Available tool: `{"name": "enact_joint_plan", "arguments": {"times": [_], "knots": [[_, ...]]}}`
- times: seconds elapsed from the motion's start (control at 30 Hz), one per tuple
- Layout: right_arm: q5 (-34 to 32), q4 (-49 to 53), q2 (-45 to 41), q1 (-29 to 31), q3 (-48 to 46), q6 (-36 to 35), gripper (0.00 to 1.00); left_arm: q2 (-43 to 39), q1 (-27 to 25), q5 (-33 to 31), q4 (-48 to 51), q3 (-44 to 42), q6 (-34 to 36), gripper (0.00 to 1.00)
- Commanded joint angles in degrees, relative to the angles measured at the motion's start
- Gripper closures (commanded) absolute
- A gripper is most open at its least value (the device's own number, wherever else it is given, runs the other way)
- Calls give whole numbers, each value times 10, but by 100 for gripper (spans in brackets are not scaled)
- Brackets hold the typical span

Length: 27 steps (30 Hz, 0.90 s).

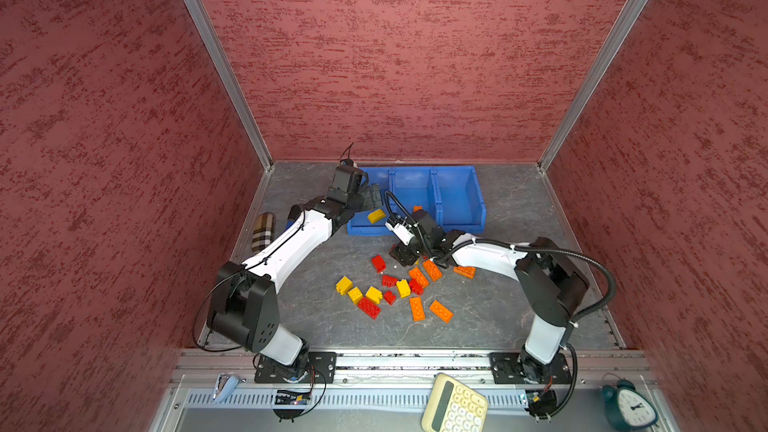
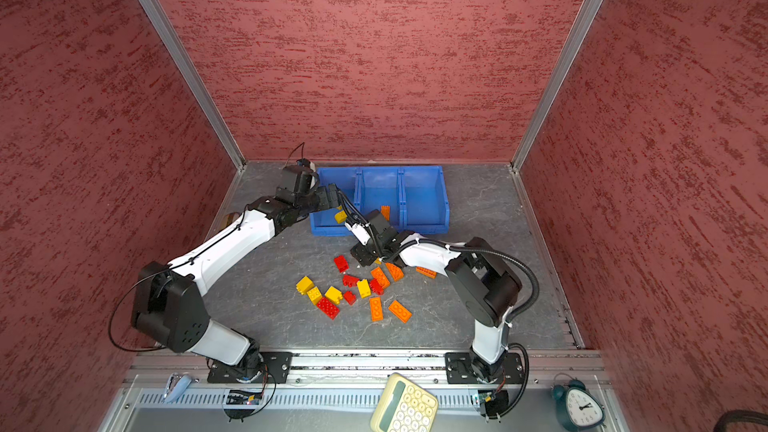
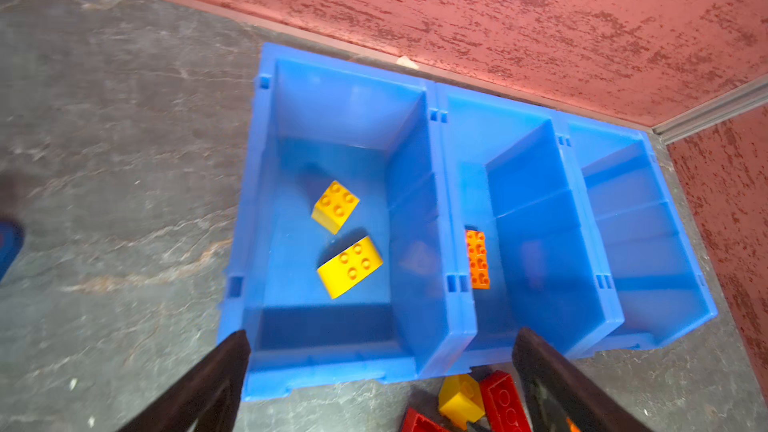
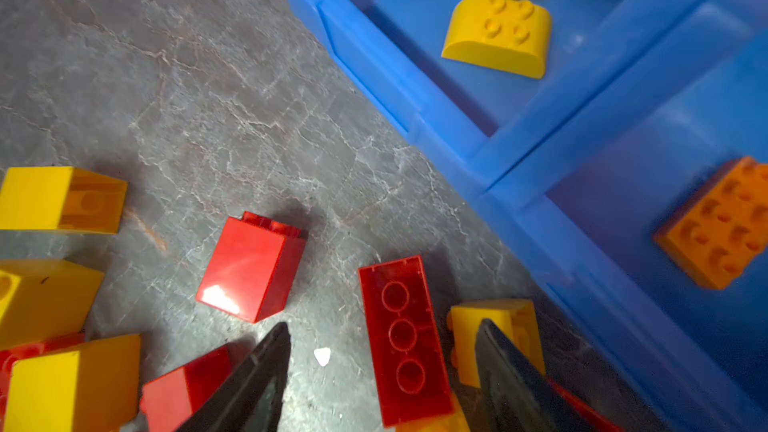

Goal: Sort the legos into containers by color
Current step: 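Grasp a red brick from the pile with the right gripper, then drop the red brick into the compartment farthest from the left gripper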

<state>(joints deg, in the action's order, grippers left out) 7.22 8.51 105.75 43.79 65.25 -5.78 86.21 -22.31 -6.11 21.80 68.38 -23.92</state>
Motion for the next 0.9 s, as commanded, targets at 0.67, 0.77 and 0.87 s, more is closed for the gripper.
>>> {"name": "enact_joint_plan", "arguments": {"times": [0.67, 0.77, 0.87], "knots": [[-38, 5, -8, 14, -3, -3, 68, -54, 9, -58, -15, -103, -63, 1], [-38, -42, -67, 12, -46, -6, 73, -51, -3, -71, -11, -101, -57, 1], [-35, -95, -136, -11, -99, 16, 74, -45, -14, -80, -2, -94, -52, 0]]}}
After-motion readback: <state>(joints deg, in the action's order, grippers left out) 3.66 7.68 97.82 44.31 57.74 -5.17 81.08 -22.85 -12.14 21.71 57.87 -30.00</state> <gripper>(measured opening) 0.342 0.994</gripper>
